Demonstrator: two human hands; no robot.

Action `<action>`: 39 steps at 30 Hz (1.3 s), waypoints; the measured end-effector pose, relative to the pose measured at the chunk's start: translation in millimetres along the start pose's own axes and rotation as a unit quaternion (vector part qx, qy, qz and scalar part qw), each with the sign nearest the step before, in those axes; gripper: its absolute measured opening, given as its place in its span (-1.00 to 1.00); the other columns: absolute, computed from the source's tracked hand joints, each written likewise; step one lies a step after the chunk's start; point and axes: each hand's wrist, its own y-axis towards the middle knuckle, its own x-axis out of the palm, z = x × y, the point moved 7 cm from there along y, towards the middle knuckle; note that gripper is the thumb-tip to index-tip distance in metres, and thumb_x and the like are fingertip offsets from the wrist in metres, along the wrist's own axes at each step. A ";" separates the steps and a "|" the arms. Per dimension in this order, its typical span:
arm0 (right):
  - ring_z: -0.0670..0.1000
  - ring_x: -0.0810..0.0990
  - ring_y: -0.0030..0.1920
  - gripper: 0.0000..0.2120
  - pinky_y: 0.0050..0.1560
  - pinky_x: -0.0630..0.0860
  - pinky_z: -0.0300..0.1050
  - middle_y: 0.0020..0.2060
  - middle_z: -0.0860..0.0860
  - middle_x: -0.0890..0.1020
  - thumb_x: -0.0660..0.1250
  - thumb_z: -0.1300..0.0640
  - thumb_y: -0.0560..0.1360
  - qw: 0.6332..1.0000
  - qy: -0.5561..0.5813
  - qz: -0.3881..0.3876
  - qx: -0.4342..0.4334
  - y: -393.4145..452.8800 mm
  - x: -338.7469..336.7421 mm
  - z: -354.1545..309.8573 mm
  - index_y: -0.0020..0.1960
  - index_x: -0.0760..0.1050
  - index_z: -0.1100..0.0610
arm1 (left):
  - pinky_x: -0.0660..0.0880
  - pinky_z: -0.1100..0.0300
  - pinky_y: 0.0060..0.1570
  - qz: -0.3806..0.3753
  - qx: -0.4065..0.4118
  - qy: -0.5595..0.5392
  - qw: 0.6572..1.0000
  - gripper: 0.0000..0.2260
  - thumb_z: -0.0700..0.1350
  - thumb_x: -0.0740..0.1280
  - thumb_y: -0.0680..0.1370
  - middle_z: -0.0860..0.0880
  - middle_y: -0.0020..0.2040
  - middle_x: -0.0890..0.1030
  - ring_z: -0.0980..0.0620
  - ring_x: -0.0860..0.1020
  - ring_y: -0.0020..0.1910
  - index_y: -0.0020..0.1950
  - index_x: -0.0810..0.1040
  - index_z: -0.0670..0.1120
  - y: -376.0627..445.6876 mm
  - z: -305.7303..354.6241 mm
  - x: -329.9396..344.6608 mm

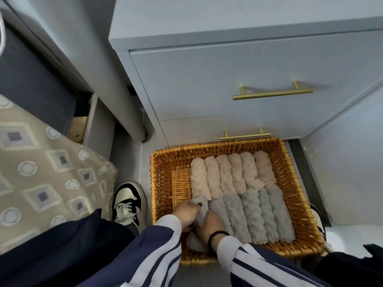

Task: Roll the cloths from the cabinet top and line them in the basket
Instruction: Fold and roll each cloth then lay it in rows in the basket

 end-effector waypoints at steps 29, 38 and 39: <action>0.21 0.37 0.29 -0.69 0.38 0.17 0.14 0.27 0.14 0.50 0.15 0.05 0.61 0.694 -0.590 -0.004 -0.412 -27.1 7.7 -66.1 0.22 0.57 0.11 | 0.54 -0.09 0.10 -0.049 0.106 0.115 0.987 -0.25 -0.10 0.43 0.47 -0.03 0.42 0.35 -0.13 0.43 0.29 0.56 0.09 0.01 59.5 87.6 -19.3; 0.25 0.14 0.47 -0.52 0.44 -0.01 0.24 0.49 0.13 0.24 0.07 -0.02 0.63 0.726 -0.602 -0.045 -0.330 -8.4 15.5 -56.9 0.51 0.22 0.10 | 0.48 -0.01 0.21 0.031 0.177 0.212 0.961 -0.18 -0.23 0.42 0.43 -0.14 0.28 0.51 -0.16 0.49 0.24 0.57 0.01 -0.14 71.6 85.2 -8.4; 0.25 0.11 0.48 -0.51 0.44 -0.01 0.24 0.50 0.12 0.21 0.04 -0.02 0.64 0.727 -0.607 -0.054 -0.317 -6.5 15.7 -57.1 0.53 0.17 0.10 | 0.47 -0.02 0.22 0.038 0.183 0.223 0.957 -0.22 -0.22 0.41 0.44 -0.14 0.27 0.51 -0.17 0.49 0.25 0.56 0.05 -0.15 72.8 85.2 -9.2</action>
